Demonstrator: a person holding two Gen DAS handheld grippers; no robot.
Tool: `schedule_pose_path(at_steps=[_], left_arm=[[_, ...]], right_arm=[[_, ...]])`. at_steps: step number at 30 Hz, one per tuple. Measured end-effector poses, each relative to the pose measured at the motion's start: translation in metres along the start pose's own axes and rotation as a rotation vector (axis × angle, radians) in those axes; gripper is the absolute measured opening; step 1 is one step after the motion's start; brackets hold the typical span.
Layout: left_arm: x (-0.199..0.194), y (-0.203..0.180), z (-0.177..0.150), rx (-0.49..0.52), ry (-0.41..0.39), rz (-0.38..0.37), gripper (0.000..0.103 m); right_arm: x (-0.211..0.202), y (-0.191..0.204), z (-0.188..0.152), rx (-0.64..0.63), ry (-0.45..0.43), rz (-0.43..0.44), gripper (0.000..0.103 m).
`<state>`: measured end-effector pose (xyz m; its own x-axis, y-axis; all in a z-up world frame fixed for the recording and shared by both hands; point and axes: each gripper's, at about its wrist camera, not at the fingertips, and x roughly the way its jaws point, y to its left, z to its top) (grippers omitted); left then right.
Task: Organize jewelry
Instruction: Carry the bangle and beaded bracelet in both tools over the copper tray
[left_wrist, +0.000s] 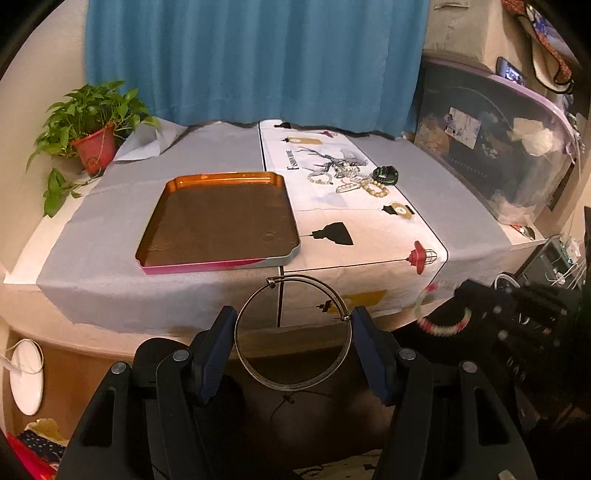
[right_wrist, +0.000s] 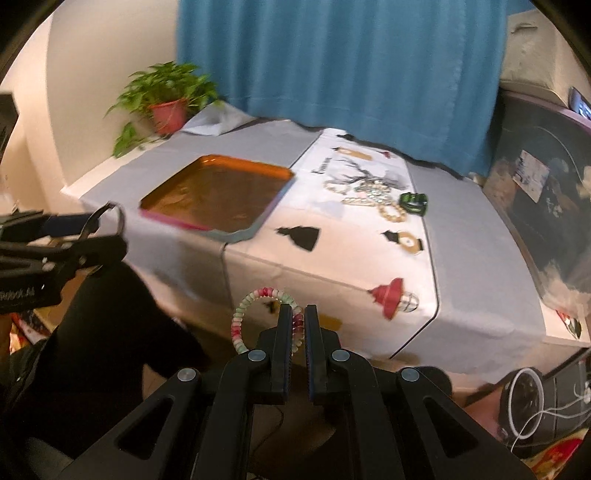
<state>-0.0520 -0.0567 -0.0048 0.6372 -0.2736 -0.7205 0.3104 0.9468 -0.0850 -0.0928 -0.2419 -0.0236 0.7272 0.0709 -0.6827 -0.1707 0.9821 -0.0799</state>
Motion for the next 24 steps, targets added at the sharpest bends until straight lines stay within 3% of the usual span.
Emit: schedule_pose_path(at_steps=[13, 24], left_arm=[[-0.010, -0.002, -0.011, 0.000, -0.011, -0.024, 0.059], [0.001, 0.008, -0.011, -0.028, 0.014, -0.025, 0.059]], right_arm=[[-0.013, 0.014, -0.008, -0.030, 0.009, 0.006, 0.007], [0.000, 0.018, -0.003, -0.034, 0.039, 0.004, 0.007]])
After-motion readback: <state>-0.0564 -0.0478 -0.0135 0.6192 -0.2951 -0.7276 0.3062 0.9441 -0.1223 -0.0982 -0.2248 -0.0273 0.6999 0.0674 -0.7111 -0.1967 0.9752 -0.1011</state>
